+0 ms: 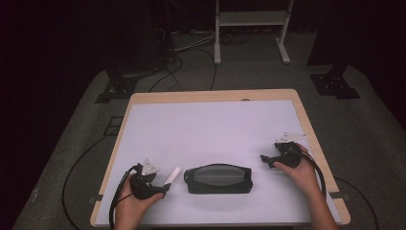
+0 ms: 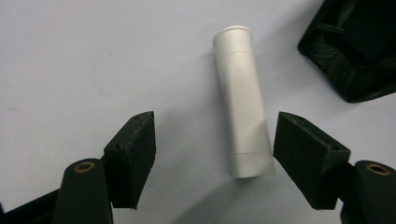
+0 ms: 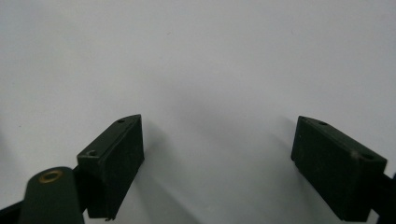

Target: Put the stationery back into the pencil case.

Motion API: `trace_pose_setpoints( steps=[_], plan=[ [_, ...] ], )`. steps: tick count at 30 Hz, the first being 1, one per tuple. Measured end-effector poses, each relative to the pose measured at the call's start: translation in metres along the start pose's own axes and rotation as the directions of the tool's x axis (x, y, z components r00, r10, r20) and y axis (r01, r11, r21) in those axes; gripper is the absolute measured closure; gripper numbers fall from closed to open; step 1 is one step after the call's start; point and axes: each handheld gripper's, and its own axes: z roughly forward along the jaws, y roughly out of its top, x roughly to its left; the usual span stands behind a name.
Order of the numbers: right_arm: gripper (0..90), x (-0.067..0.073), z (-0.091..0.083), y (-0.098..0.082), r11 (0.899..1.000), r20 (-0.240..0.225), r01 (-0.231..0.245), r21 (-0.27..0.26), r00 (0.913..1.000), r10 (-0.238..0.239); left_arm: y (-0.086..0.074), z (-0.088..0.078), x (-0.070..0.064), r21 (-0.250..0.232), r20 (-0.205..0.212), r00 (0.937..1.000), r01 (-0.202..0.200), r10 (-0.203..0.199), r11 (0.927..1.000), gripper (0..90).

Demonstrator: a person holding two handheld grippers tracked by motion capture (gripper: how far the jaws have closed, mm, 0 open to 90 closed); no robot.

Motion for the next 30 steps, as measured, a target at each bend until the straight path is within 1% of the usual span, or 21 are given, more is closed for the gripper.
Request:
trace_pose_setpoints(
  steps=[3, 4, 6, 10, 13, 14, 17, 18, 19, 20, 22, 23, 25, 26, 28, 30],
  plan=[
    [15.8, 0.000, 0.000, 0.000, 1.000, 0.000, 0.000, 0.000, 1.0000, 0.000, 0.008, -0.001, -0.002, 0.014, -0.004, 0.9999, -0.012, 0.012, 0.9998, 31.3],
    [15.8, 0.000, 0.000, 0.000, 1.000, 0.000, 0.000, 0.000, 1.0000, 0.000, 0.011, 0.000, -0.003, 0.021, 0.000, 0.9998, -0.019, 0.019, 0.9996, 32.8],
    [15.8, 0.000, 0.000, 0.000, 1.000, 0.000, 0.000, 0.000, 1.0000, 0.000, 0.017, 0.001, -0.004, 0.046, 0.006, 0.9994, -0.034, 0.034, 0.9984, 34.0],
    [15.8, 0.000, 0.000, 0.000, 1.000, 0.000, 0.001, 0.000, 1.0000, -0.001, 0.026, 0.006, -0.006, 0.087, 0.021, 0.9988, -0.045, 0.044, 0.9952, 37.2],
    [15.8, 0.000, 0.000, 0.000, 1.000, 0.000, 0.001, 0.001, 1.0000, -0.001, 0.030, 0.012, -0.006, 0.129, 0.023, 0.9992, -0.034, 0.031, 0.9911, 40.7],
    [15.8, 0.000, 0.000, 0.000, 1.000, 0.000, 0.001, 0.001, 1.0000, -0.001, 0.031, 0.014, -0.006, 0.142, 0.022, 0.9992, -0.038, 0.035, 0.9892, 42.1],
    [15.8, 0.000, 0.000, 0.000, 1.000, 0.000, 0.000, 0.001, 1.0000, 0.000, 0.031, 0.018, -0.008, 0.160, 0.027, 0.9993, -0.031, 0.027, 0.9866, 47.1],
    [15.8, 0.000, 0.000, 0.000, 1.000, -0.001, 0.000, 0.001, 1.0000, 0.000, 0.031, 0.019, -0.008, 0.170, 0.028, 0.9990, -0.039, 0.035, 0.9846, 48.8],
    [15.8, 0.000, 0.000, 0.000, 1.000, 0.000, 0.000, 0.001, 1.0000, 0.000, 0.031, 0.020, -0.008, 0.174, 0.025, 0.9991, -0.038, 0.034, 0.9840, 51.0],
    [15.8, 0.000, 0.000, 0.000, 1.000, 0.000, 0.000, 0.001, 1.0000, 0.000, 0.031, 0.021, -0.008, 0.184, 0.028, 0.9984, -0.053, 0.049, 0.9815, 52.9],
    [15.8, 0.000, 0.000, 0.000, 1.000, 0.000, 0.000, 0.001, 1.0000, 0.000, 0.031, 0.024, -0.009, 0.184, 0.026, 0.9987, -0.049, 0.045, 0.9816, 55.2],
    [15.8, 0.000, 0.000, 0.000, 1.000, 0.000, 0.001, 0.001, 1.0000, -0.001, 0.031, 0.024, -0.009, 0.193, 0.026, 0.9984, -0.054, 0.050, 0.9797, 56.7],
    [15.8, 0.000, 0.000, 0.000, 1.000, 0.000, 0.001, 0.001, 1.0000, -0.001, 0.031, 0.026, -0.010, 0.197, 0.030, 0.9984, -0.054, 0.049, 0.9789, 58.9],
    [15.8, 0.000, 0.000, 0.000, 1.000, 0.000, 0.001, 0.001, 1.0000, -0.001, 0.031, 0.026, -0.010, 0.194, 0.029, 0.9986, -0.049, 0.044, 0.9798, 60.5],
    [15.8, 0.000, 0.000, 0.000, 1.000, -0.001, 0.000, 0.001, 1.0000, 0.000, 0.031, 0.026, -0.010, 0.200, 0.036, 0.9982, -0.055, 0.049, 0.9782, 63.3],
    [15.8, 0.000, 0.000, 0.000, 1.000, -0.001, 0.000, 0.001, 1.0000, 0.000, 0.031, 0.026, -0.010, 0.197, 0.037, 0.9983, -0.052, 0.045, 0.9791, 64.3]
  ],
)
